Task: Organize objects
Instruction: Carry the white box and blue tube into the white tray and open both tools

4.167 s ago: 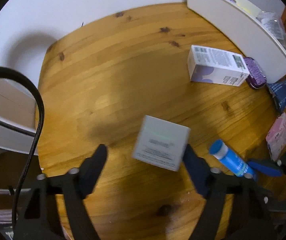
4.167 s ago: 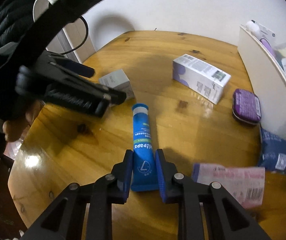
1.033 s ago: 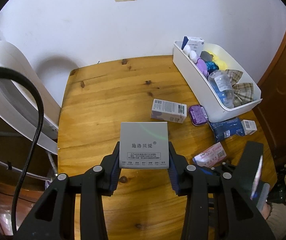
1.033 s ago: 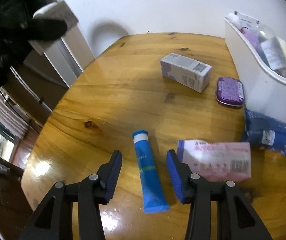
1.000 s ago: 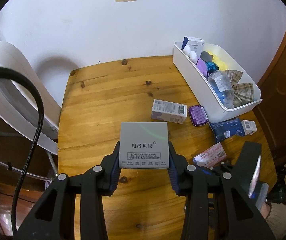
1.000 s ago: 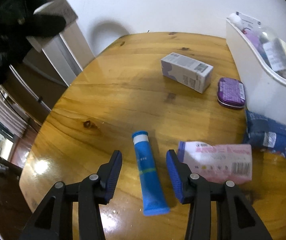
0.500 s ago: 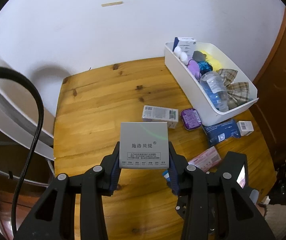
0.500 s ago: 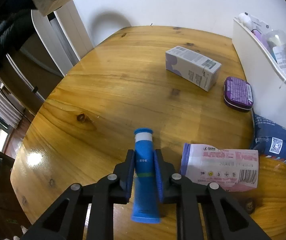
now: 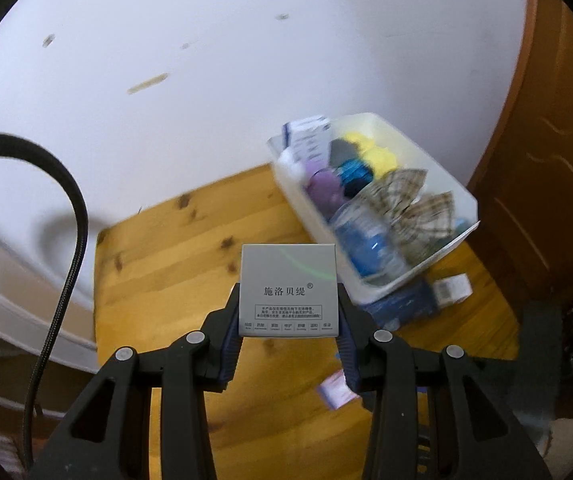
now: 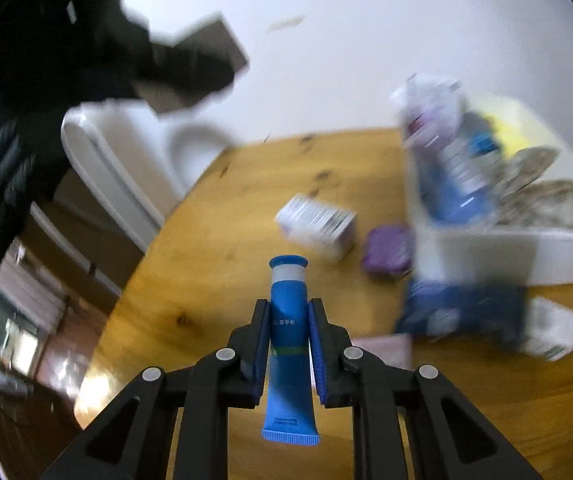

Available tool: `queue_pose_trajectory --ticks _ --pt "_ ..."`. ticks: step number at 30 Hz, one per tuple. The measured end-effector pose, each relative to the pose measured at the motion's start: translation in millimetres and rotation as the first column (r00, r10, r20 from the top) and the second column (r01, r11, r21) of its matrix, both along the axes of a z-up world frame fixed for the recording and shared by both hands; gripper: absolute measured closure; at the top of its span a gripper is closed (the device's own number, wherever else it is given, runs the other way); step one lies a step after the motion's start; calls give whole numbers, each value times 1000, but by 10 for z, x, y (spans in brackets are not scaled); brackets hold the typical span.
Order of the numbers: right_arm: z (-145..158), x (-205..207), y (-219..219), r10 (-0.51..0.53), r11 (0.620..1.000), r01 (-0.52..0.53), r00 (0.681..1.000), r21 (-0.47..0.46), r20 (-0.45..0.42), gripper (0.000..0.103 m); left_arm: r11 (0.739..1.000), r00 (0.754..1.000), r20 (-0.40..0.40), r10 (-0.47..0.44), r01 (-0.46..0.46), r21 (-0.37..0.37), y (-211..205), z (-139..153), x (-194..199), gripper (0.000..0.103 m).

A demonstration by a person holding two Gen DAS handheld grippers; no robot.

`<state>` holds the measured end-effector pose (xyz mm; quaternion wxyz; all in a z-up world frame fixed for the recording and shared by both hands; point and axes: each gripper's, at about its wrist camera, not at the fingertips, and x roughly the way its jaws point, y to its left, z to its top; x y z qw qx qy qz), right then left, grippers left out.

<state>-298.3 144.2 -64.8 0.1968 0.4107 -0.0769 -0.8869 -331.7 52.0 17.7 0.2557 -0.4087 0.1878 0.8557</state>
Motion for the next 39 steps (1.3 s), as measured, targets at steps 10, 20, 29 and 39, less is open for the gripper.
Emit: queue_pose_trajectory --ticks 10,20,29,39 --pt "645 -287 981 -250 967 244 964 -66 -92 83 996 994 -68 -86 85 -20 1015 287 -270 59" --pt "841 -762 1493 -394 919 391 913 -52 -108 83 993 992 -93 -83 75 -88 1777 191 -678 59" --pt "748 -1115 1520 -429 903 429 898 -21 -92 84 986 997 -48 -61 52 -159 2005 -134 -943 58" --pt "605 -1124 1459 -421 906 423 905 25 -57 64 981 999 -20 -38 33 -191 1984 -278 -1130 47"
